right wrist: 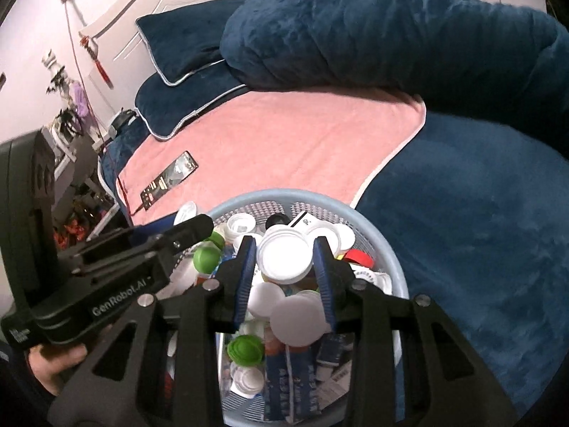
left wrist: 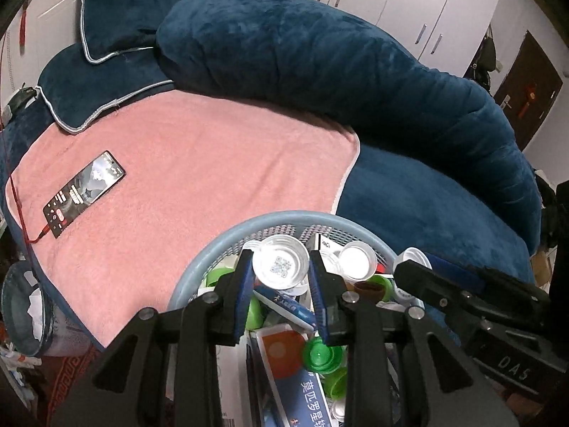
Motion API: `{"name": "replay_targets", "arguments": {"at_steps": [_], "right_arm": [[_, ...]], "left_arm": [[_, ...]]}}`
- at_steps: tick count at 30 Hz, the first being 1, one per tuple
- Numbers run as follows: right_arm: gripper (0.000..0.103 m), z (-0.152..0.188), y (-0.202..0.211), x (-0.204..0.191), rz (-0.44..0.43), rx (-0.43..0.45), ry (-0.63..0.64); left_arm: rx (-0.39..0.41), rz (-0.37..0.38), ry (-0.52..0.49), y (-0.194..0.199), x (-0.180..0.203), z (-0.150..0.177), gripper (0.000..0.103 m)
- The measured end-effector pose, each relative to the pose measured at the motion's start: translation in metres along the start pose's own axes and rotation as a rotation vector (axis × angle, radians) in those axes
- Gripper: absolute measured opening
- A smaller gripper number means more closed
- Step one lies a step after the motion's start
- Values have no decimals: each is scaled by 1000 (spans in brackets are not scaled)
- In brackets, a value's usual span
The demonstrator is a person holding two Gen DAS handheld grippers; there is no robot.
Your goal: Organize objects
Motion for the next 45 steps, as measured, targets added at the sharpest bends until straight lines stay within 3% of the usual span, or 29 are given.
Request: {"name": "replay_targets", "arguments": {"at_steps": [1, 2, 3, 5, 7, 10, 13, 17, 19, 21, 32, 41, 45], "right_arm": [[38, 1, -1, 0, 3, -4, -5], [44, 2, 0, 2, 3, -5, -10], [47, 4, 3, 4, 4, 2, -18], [67, 7, 8, 9, 10, 13, -29], [77, 12, 16, 14, 8, 25, -43], [79, 19, 29, 20, 23, 39, -57], [92, 28, 42, 28, 41, 53, -72], [102, 45, 62, 42, 77, 74, -95], [103, 53, 69, 49, 106, 80, -107], [103, 64, 79, 61, 133, 88, -125], [103, 127, 134, 135, 229, 143, -267], [103, 186, 170, 199, 302, 174, -397], [103, 210, 181, 225, 337, 172, -445]], "left_arm": [[-6, -3, 1, -1, 0, 0, 53], [-9, -4, 3, -1, 1, 1, 75], [-2, -4, 8, 0, 1, 2, 79], [1, 4, 14, 1, 1, 5, 80], [-8, -8, 6, 1, 3, 7, 81], [-9, -22, -17, 6, 10, 13, 81], [-3, -28, -35, 13, 18, 20, 82], [4, -44, -67, 25, 32, 33, 83], [6, -46, -79, 29, 39, 39, 84], [9, -47, -100, 34, 49, 46, 92], [4, 0, -237, 38, 130, 82, 93], [-57, 77, -333, 11, 211, 123, 93], [-63, 79, -375, 1, 238, 138, 93]]}}
Point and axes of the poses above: each gripper's, at about its wrist camera, not at the fingertips, and y roughly against the way its jaws point, x to its right, z to its underside, the point moved 5 cm from there along -y, roughly the way its jaws point, and after that the axes turned 8 degrees about -x, right-handed, at the moved point
